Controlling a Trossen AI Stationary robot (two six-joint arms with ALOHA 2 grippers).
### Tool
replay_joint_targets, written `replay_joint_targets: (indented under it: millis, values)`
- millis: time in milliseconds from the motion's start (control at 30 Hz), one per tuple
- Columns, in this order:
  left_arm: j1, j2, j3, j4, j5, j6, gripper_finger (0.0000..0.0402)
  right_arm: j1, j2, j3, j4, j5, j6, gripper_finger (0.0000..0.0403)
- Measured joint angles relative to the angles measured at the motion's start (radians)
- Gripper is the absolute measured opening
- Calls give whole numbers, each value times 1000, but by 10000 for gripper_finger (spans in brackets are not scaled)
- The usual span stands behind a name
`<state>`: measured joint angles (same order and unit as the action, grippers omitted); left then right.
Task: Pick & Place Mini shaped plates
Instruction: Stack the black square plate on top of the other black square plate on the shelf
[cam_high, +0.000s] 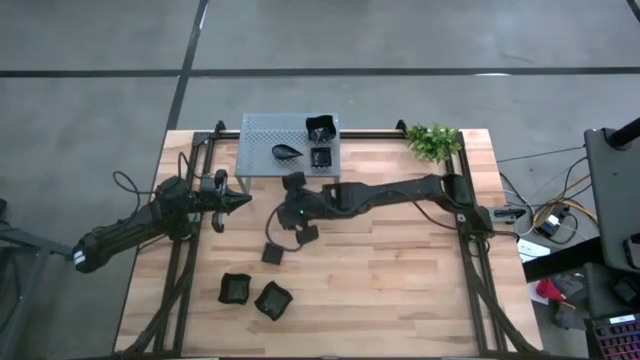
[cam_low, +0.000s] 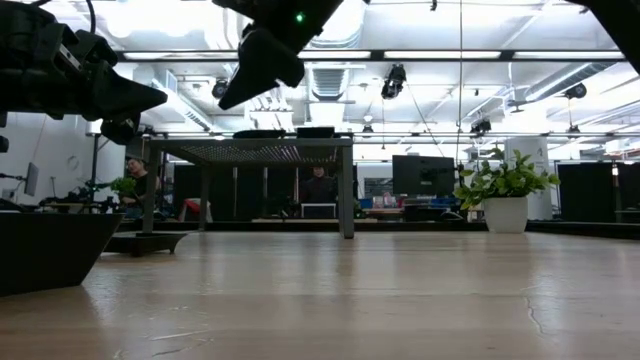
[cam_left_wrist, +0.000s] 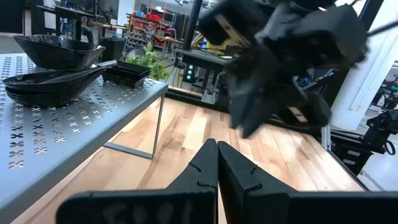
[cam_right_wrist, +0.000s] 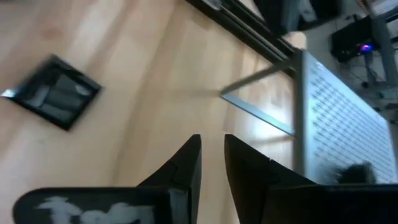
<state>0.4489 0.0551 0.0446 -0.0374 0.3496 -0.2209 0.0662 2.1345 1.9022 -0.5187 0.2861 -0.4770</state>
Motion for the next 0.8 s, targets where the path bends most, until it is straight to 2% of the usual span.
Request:
replay_joint_targets:
  millis: [333, 533, 800]
  values:
    - [0, 0, 0, 0, 0, 0, 3, 53, 0, -5, -75, -82, 60, 78]
    - [0, 0, 0, 0, 0, 0, 3, 79, 14, -14, -100, -306, -18, 70]
    - [0, 0, 0, 0, 0, 0, 3, 93, 91, -32, -23, -320, -52, 75]
